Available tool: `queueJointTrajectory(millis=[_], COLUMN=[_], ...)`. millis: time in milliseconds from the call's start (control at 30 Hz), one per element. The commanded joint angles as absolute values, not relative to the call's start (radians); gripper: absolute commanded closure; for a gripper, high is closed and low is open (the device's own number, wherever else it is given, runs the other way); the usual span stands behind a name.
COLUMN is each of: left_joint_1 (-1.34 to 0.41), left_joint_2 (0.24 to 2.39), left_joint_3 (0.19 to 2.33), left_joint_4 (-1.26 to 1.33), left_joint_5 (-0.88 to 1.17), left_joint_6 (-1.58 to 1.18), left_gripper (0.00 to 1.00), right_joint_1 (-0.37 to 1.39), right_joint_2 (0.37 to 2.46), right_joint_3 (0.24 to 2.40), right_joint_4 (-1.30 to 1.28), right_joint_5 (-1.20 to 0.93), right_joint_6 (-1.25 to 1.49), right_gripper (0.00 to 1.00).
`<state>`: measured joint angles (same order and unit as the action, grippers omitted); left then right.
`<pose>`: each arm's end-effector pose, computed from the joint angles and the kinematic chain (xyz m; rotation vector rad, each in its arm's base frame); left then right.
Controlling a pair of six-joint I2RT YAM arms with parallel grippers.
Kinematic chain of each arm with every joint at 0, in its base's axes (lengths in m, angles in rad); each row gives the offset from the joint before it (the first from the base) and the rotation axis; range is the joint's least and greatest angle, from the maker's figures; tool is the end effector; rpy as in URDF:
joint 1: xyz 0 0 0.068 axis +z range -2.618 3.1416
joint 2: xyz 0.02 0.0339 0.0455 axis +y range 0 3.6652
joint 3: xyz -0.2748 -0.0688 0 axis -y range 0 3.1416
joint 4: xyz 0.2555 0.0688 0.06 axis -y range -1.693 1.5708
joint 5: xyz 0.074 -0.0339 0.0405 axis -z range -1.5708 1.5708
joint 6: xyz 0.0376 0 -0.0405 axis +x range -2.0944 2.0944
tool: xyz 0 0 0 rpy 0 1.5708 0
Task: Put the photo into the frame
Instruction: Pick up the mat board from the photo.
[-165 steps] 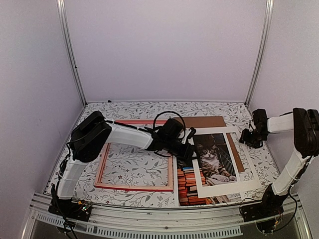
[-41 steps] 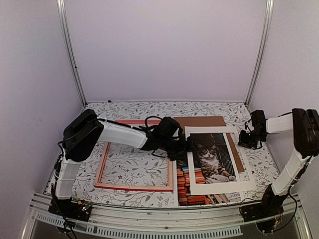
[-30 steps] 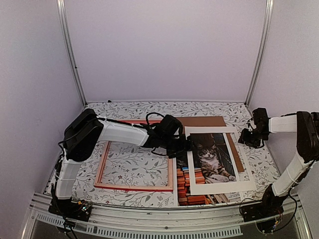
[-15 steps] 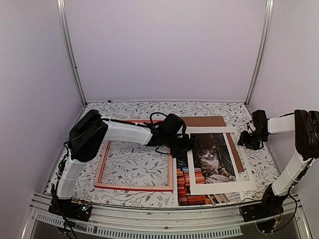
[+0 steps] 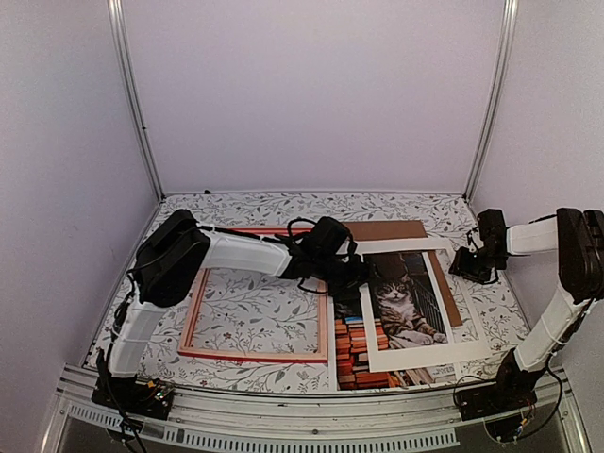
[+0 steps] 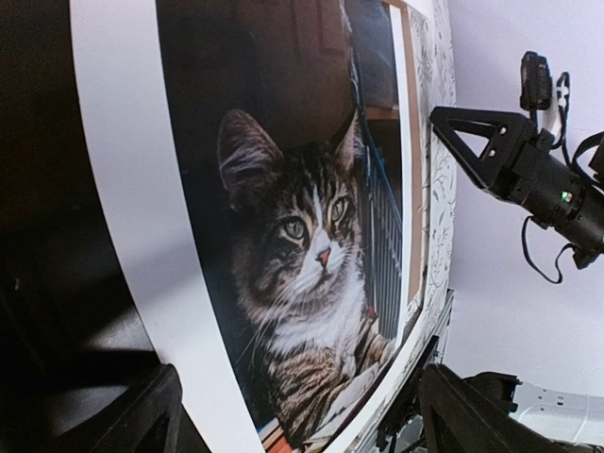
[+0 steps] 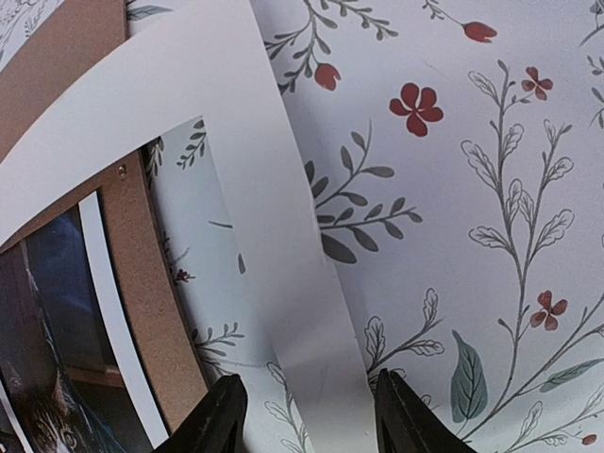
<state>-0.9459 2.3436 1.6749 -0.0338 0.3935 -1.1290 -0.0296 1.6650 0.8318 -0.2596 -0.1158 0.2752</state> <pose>0.2998 -0.4403 0.1287 0.0016 2.7095 -1.3506 0.3133 -0.0049 0.1395 0.3683 2.6466 0.2334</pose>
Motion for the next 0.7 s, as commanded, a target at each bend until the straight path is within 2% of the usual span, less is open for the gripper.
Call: queueJointTrajectory(millis=[0,667], left_joint_1=[-0.935,-0.931], left_joint_2=[2.403,2.455], left_joint_3=[1.681,1.755], left_joint_4=[-0.075,-0.050], left_joint_5=[0.397,0.423], left_joint_6=[-1.138,-1.101], left_gripper=[0.10,0.16], right_joint_1=[-0.032,-0.031], right_joint_2=[1.698,1.720], right_joint_3=[0.810,0.825], right_joint_4=[-0.287,-0.296], right_joint_5=[-0.143,-0.127], right_joint_6=[0.284,0.282], right_gripper=[0.51,0.69])
